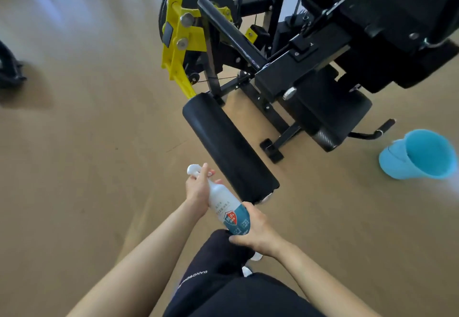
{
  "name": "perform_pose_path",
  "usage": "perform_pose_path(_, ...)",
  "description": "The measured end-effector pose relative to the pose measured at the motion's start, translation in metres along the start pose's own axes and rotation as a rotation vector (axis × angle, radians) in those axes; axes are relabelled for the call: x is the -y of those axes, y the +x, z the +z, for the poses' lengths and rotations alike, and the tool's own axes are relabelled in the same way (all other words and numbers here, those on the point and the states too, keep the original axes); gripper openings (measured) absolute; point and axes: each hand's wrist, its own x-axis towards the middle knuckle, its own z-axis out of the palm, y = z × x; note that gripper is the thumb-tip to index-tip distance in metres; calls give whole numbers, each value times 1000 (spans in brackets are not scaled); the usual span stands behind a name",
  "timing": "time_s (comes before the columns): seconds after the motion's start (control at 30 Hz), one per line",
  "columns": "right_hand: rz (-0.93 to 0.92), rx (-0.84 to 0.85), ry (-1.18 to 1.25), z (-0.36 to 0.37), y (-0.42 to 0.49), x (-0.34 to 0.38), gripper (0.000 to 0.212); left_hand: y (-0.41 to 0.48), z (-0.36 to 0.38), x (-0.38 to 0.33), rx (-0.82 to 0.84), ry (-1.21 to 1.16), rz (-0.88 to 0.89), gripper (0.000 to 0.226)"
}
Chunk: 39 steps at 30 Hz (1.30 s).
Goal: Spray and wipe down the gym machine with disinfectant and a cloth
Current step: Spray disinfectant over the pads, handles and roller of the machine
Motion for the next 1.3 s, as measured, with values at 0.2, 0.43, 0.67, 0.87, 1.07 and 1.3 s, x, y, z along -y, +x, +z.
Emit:
perform_pose_path(0.2, 44, -53, 161, 60, -21, 7, 74, -6, -31, 1, 20, 103, 16, 43)
perform_pose_path(0.43, 140, -148, 307, 109, 5, 55, 79, 35, -64, -38, 159, 273, 52, 40)
perform_pose_path(0.67, 213, -286, 395, 148, 82, 137, 73, 114, -84, -114, 237, 408, 32, 41)
perform_pose_path(0.87, 281, -435, 431, 149, 131, 173, 75, 158, -78, -159, 300, 440, 32, 40)
perform_pose_path(1.07, 261, -436, 414, 138, 161, 185, 73, 177, -61, -179, 199, 449, 16, 37)
perform_pose_path(1.3, 245, -403, 452, 129, 155, 178, 78, 176, -58, -174, 233, 469, 22, 38)
